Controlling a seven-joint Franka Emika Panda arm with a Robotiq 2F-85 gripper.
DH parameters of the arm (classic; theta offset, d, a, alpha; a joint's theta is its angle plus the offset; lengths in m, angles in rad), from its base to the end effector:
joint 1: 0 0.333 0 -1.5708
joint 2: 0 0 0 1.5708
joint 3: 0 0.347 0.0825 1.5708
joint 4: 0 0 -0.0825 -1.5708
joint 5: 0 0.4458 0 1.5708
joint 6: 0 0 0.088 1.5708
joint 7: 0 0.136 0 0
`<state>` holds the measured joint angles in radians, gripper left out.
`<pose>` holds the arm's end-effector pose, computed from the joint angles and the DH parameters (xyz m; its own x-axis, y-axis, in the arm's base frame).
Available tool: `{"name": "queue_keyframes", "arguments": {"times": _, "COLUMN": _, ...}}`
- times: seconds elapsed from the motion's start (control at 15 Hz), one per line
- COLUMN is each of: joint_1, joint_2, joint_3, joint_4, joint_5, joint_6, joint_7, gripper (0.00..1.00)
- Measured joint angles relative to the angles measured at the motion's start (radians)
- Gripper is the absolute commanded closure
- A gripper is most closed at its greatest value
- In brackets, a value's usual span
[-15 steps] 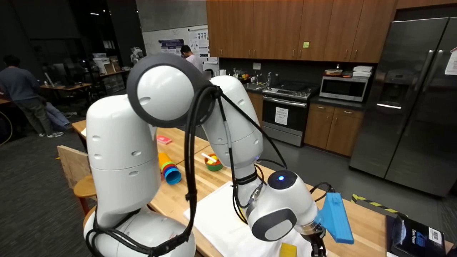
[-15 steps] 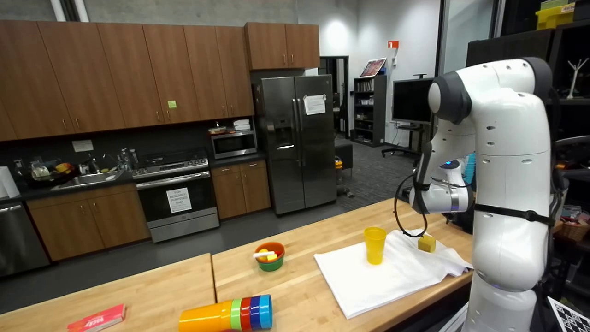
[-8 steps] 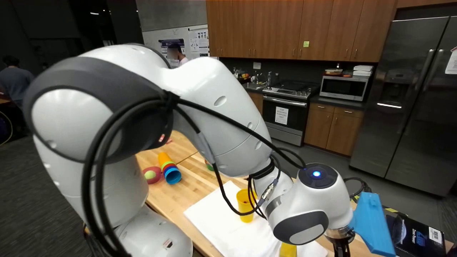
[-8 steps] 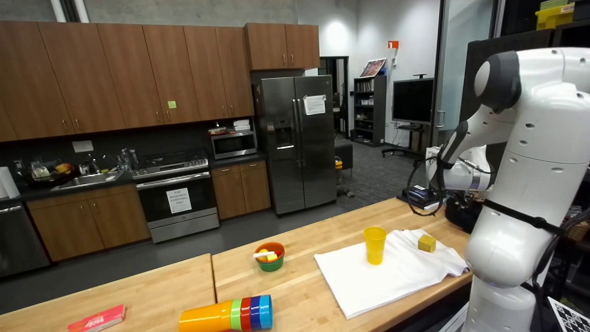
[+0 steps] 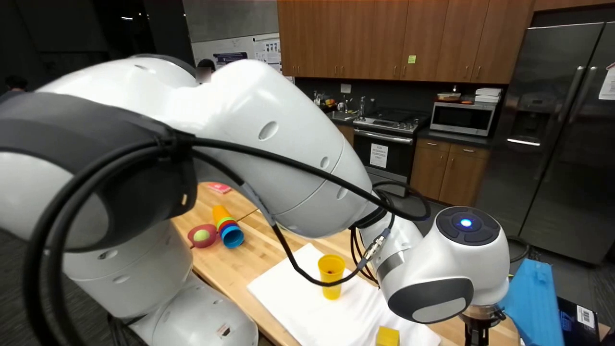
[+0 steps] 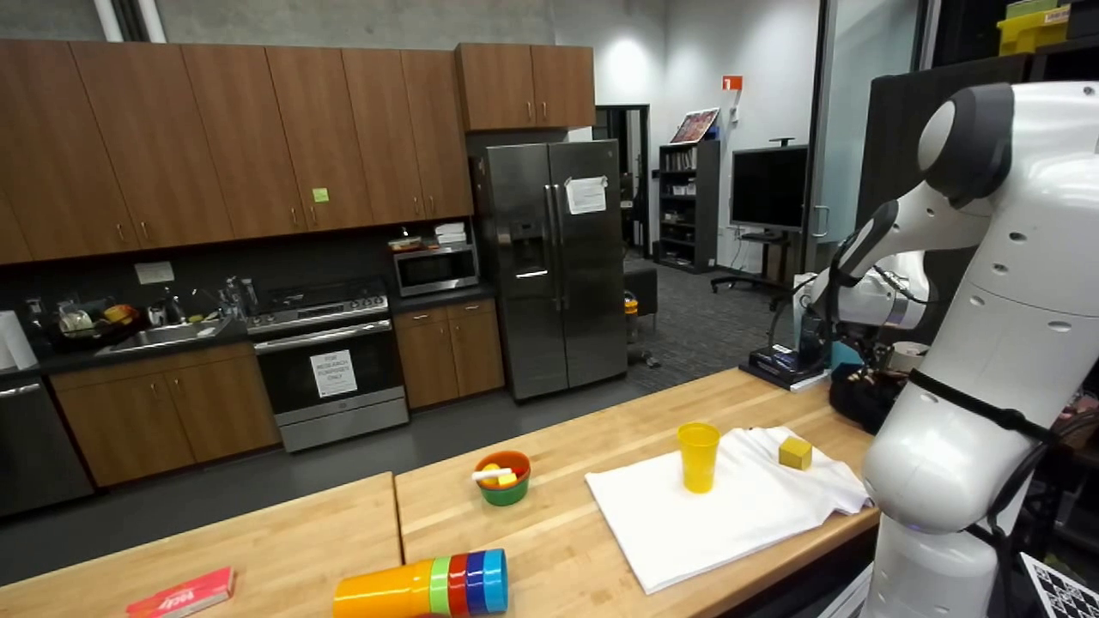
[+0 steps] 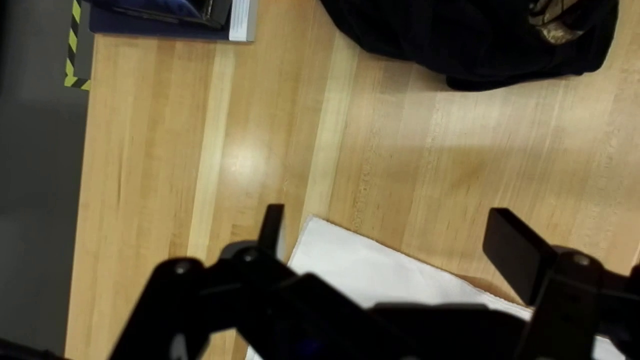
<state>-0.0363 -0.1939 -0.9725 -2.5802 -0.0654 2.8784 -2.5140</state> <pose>0.2884 -0.4334 0.3003 0.0735 0.9642 -0.2547 0.9433 0.0156 0.3315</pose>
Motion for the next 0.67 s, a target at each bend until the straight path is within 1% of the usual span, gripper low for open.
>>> {"name": "queue_keyframes", "arguments": {"times": 0.2, "joint_1": 0.0, "joint_2": 0.002, "joint_3": 0.0, "joint_4": -0.002, "joint_5": 0.0, "joint_6": 0.001, "joint_7": 0.0, "gripper": 0.0}}
{"name": "queue_keyframes", "arguments": {"times": 0.33, "joint_1": 0.015, "joint_2": 0.001, "joint_3": -0.006, "joint_4": -0.009, "joint_5": 0.022, "joint_6": 0.031, "joint_7": -0.012, "gripper": 0.0}}
{"name": "queue_keyframes", "arguments": {"times": 0.47, "joint_1": 0.006, "joint_2": 0.016, "joint_3": 0.008, "joint_4": -0.012, "joint_5": 0.013, "joint_6": 0.032, "joint_7": 0.031, "gripper": 0.0}}
{"name": "queue_keyframes", "arguments": {"times": 0.67, "joint_1": -0.094, "joint_2": 0.105, "joint_3": 0.114, "joint_4": -0.006, "joint_5": -0.028, "joint_6": 0.039, "joint_7": 0.216, "gripper": 0.0}}
